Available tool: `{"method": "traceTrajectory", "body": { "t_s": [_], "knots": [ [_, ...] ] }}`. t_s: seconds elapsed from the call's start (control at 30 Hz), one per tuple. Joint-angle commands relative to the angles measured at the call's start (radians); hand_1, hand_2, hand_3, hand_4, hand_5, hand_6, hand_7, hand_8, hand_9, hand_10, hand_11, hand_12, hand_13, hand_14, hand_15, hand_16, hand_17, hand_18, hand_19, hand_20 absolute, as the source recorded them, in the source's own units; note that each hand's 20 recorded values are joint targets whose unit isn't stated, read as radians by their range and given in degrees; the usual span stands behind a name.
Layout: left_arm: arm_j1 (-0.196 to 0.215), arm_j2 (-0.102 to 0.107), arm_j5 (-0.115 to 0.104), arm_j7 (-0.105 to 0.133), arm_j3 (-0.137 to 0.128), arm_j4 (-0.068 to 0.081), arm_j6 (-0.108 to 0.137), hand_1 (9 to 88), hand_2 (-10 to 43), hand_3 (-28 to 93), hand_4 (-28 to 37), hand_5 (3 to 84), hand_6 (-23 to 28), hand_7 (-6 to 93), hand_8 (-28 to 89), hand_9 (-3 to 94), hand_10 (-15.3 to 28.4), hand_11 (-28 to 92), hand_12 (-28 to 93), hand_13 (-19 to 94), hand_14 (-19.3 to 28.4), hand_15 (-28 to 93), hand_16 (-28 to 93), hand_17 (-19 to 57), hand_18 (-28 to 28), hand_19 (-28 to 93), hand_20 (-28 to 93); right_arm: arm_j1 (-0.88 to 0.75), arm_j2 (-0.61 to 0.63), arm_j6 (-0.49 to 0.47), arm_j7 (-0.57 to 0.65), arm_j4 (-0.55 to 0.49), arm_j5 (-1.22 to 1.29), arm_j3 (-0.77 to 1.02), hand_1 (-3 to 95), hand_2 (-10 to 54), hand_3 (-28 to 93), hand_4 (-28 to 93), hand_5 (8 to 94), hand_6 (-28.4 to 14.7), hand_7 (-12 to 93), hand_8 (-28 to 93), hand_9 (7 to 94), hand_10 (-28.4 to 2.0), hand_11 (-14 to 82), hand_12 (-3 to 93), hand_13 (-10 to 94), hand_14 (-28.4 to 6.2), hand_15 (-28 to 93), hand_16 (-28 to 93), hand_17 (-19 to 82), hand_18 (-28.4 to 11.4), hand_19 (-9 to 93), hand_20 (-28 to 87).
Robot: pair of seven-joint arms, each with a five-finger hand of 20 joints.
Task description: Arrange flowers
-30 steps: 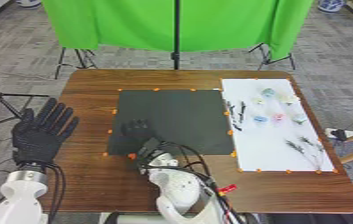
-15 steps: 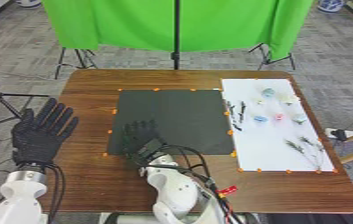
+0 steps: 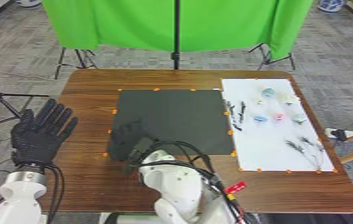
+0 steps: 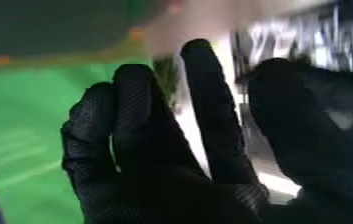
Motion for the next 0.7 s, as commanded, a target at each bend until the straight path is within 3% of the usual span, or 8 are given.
{"method": "traceTrajectory", "body": {
  "t_s": [0.03,0.17,0.23,0.4,0.7],
  "knots": [
    [0.005,0.002,0.017,-0.028,0.034,0.008,0.007,25.9,15.2,73,-28.3,46.3,7.2,14.5,-10,40.1,14.1,21,12,31,14.5,38,-5,-5.2,15.7,38,14,0.006,-0.041,-0.088,0.056,0.034,-0.031,-0.027,35.6,3.7,84,-24,63.7,-3.2,18,-13,46.2,-28.1,20.1,19.2,29,-28.4,76,30,19,-28.4,81,56],
    [0.006,0.004,0.027,-0.027,0.033,0.008,0.008,25.6,15.2,74,-28.3,46.6,7.3,14.3,-10,40.2,14.4,21,12,31,14.9,38,-6,-5.4,15.9,38,14,0.011,-0.052,-0.131,0.052,0.055,-0.044,-0.015,35.8,3.7,84,-24,64.1,-3.5,16,-13,46.4,-28.3,22.0,20.4,29,-28.4,77,30,20,-28.4,81,57],
    [-0.001,0.005,0.024,-0.029,0.034,0.012,0.006,25.5,15.2,74,-28.3,46.9,7.5,14.1,-10,40.3,14.6,21,11,30,15.6,38,-7,-5.7,16.0,38,14,0.014,-0.057,-0.131,0.058,0.072,-0.05,-0.009,34.8,6.2,81,-23,63.5,-5.3,13,-11,48.8,-27.2,26.0,20.9,31,-28.4,78,32,21,-28.4,82,58],
    [-0.002,0.007,0.021,-0.03,0.037,0.014,0.006,25.4,15.0,74,-28.3,47.1,7.4,14.0,-10,40.6,15.0,21,11,30,16.0,38,-8,-5.9,16.0,38,14,0.017,-0.078,-0.126,0.082,0.103,-0.052,0.008,38.6,8.1,82,-24,65.2,-9.2,10,-12,55.0,-24.2,24.7,19.6,34,-28.4,79,31,22,-28.4,83,58],
    [-0.022,0.022,0.012,-0.038,0.053,0.026,0.0,25.2,13.5,77,-28.3,48.2,7.8,11.9,-9,39.9,17.5,18,9,25,17.7,37,-10,-5.5,14.3,34,14,0.036,-0.121,-0.087,0.16,0.154,-0.022,0.049,36.5,6.8,81,-25,62.3,-12.0,10,-12,55.5,-24.3,26.5,20.1,35,-28.4,80,30,23,-28.4,84,57]
  ]
}}
